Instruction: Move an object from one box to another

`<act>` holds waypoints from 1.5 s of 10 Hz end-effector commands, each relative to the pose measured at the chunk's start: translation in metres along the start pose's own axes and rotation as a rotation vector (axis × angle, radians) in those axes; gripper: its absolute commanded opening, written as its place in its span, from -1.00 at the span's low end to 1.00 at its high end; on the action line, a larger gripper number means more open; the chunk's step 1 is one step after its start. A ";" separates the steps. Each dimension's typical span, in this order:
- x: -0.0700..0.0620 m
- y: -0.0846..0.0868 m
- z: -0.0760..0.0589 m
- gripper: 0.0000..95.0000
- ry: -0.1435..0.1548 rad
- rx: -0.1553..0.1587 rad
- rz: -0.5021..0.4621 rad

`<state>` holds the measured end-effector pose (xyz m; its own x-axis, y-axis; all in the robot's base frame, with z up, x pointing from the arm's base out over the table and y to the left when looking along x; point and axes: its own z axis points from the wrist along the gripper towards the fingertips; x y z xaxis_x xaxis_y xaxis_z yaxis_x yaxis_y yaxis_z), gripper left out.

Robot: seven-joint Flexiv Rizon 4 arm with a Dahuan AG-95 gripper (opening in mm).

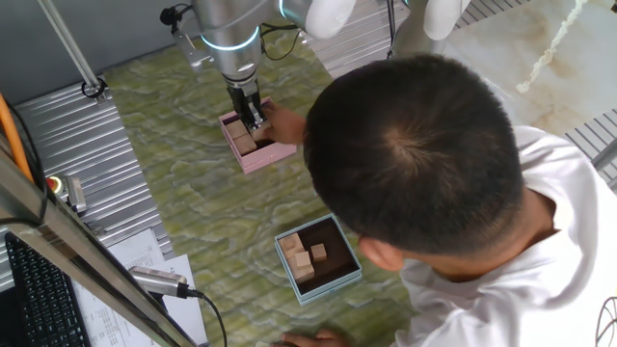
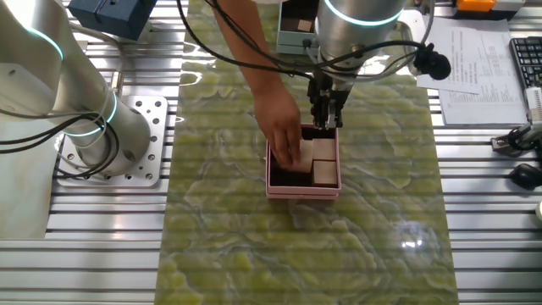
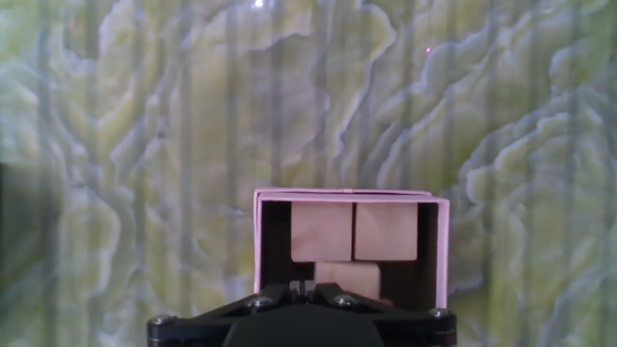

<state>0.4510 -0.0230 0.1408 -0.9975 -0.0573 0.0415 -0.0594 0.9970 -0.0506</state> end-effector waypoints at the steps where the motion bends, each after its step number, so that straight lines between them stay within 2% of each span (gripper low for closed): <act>1: -0.001 0.000 0.000 1.00 -0.017 -0.010 -0.026; 3: -0.004 0.004 0.002 1.00 -0.017 -0.021 -0.013; 10: -0.016 0.020 0.001 1.00 -0.020 -0.013 0.049; 13: -0.028 0.026 -0.008 1.00 -0.012 -0.015 0.078; 15: -0.037 0.038 -0.017 1.00 -0.015 -0.024 0.093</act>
<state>0.4860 0.0176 0.1548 -0.9992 0.0338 0.0191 0.0333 0.9990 -0.0299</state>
